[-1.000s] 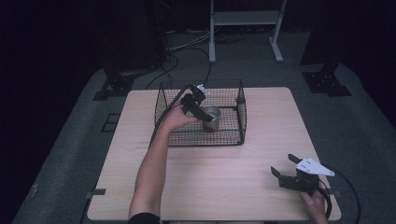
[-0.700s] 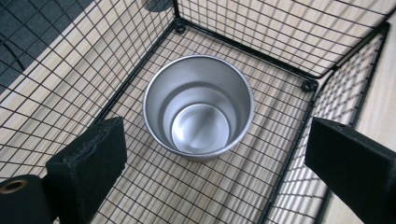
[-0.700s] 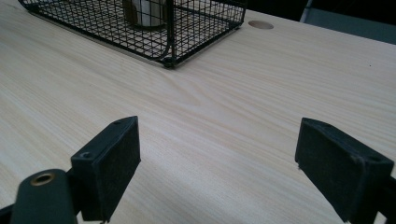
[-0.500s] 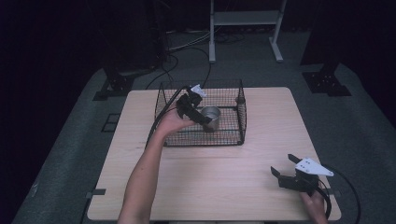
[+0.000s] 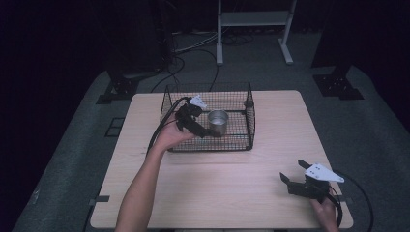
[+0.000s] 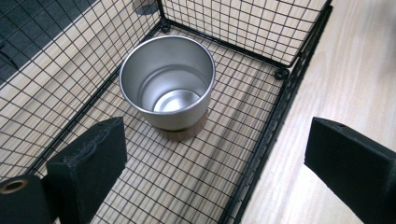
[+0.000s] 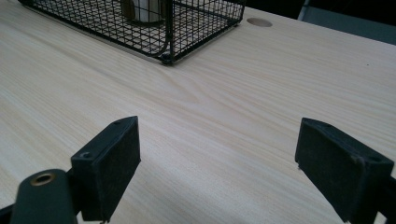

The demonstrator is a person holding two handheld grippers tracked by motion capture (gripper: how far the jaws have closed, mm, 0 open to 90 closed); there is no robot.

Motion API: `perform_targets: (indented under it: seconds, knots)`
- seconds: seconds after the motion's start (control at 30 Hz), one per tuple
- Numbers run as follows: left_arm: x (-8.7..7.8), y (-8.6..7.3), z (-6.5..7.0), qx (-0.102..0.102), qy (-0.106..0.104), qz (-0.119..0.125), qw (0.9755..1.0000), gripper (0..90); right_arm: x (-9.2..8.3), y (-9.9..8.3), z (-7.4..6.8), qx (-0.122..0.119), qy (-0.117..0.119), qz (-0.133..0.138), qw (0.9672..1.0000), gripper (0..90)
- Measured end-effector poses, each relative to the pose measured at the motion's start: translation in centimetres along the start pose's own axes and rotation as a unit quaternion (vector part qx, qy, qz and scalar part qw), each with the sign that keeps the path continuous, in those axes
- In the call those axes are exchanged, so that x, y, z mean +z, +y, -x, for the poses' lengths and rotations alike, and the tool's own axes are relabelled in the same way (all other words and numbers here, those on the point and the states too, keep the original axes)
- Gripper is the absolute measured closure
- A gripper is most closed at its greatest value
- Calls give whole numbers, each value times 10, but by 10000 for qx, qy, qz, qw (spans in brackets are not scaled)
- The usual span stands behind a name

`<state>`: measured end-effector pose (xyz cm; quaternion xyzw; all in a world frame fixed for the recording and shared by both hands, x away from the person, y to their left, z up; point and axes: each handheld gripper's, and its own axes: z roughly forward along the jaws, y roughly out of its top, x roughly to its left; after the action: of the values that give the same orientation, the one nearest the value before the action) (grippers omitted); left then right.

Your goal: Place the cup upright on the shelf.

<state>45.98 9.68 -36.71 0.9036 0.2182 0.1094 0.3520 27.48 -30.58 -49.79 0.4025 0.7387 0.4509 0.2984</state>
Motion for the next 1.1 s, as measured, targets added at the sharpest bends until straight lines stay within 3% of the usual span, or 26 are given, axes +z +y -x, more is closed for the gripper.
perform_targets:
  seconds: [0.43,1.1]
  knots:
    - [-16,-8,24,234,-67,235,9994,48,0,0,-1,-15,-13,-30,10000,134]
    - [-32,-37,47,343,-141,358,9987,47,1,0,-2,-30,-55,-60,10000,134]
